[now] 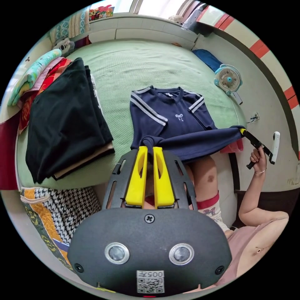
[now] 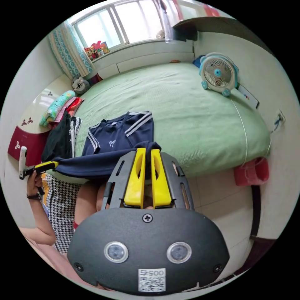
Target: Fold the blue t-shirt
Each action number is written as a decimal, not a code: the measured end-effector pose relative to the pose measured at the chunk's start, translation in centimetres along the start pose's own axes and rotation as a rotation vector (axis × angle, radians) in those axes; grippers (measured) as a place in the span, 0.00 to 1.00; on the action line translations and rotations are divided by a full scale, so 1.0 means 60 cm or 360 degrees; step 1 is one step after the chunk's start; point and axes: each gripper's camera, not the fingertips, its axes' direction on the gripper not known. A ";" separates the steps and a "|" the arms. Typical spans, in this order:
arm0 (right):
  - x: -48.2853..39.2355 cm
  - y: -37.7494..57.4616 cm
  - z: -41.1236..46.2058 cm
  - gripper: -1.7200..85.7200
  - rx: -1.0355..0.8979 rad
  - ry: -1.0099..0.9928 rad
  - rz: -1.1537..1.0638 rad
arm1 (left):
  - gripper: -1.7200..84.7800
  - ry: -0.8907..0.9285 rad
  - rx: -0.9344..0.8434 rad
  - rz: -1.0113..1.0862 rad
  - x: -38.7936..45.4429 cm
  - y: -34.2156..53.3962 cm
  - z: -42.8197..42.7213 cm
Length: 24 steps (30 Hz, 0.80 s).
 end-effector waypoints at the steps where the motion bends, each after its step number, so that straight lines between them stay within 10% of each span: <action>1: -0.006 -0.018 0.007 0.01 0.0005 0.0029 -0.0028 | 0.07 0.0023 0.0002 0.0005 -0.011 -0.039 0.005; 9: -0.043 -0.267 0.180 0.11 -0.0018 0.0117 -0.0028 | 0.14 -0.0216 0.0034 -0.0365 -0.103 -0.272 0.093; 24: 0.067 -0.087 0.255 0.17 -0.0143 -0.0188 -0.0020 | 0.20 -0.0049 -0.0144 -0.0099 -0.108 -0.117 0.293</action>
